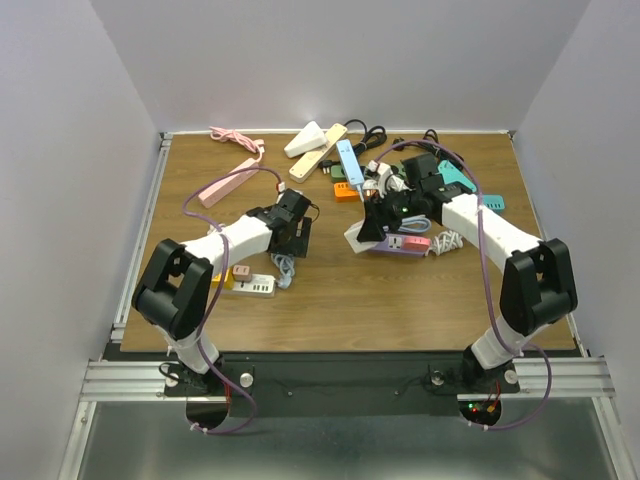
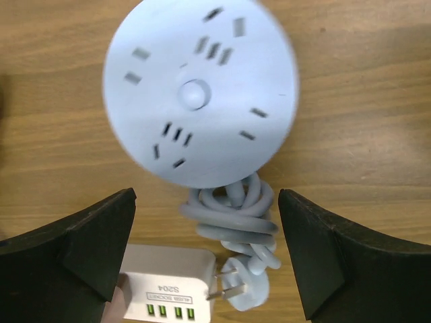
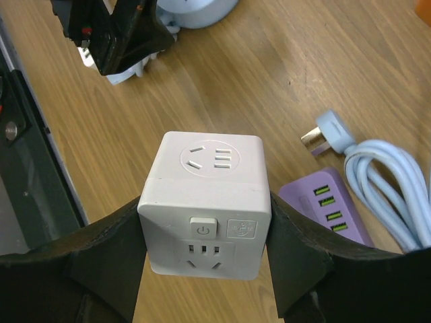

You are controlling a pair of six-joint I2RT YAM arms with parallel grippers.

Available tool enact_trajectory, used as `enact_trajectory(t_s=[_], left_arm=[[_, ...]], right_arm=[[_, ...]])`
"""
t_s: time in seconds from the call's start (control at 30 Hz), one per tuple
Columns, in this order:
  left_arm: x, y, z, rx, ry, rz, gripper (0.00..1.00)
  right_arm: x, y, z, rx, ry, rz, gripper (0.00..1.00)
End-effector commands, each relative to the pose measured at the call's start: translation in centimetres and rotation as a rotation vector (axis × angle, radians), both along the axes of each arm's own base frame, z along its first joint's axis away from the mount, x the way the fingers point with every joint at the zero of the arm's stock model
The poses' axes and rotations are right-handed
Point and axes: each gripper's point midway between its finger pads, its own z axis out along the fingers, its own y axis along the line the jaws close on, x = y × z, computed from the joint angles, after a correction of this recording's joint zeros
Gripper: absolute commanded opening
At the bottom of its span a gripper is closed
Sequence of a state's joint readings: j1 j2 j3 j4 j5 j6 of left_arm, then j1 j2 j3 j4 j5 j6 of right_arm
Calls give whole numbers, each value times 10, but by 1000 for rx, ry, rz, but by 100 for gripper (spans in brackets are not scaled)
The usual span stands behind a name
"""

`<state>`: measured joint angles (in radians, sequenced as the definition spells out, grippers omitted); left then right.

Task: Insert the plug

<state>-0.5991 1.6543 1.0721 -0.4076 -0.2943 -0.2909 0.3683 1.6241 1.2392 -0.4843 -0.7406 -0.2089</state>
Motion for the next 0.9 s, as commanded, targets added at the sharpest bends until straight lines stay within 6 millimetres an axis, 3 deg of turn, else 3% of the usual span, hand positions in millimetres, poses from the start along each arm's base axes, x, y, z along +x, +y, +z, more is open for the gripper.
enact_trajectory(t_s=[0.0, 0.1, 0.27, 0.43, 0.6, 0.7, 0.87], left_arm=[[21, -18, 12, -39, -53, -90, 99], [28, -31, 2, -78, -27, -131, 99], [30, -33, -15, -67, 17, -114, 99], [33, -60, -2, -152, -22, -223, 98], [18, -106, 7, -196, -45, -424, 94], [-7, -136, 9, -279, -16, -560, 92], [-26, -151, 27, -315, -74, -651, 91]], right_arm=[[32, 15, 35, 40, -177, 31, 0], [39, 17, 34, 33, -173, 17, 1], [33, 16, 41, 50, -177, 20, 0], [29, 11, 38, 29, -183, -4, 0], [24, 5, 40, 20, -188, -31, 1], [21, 2, 42, 15, -191, -47, 0], [14, -8, 54, 10, -210, -103, 0]])
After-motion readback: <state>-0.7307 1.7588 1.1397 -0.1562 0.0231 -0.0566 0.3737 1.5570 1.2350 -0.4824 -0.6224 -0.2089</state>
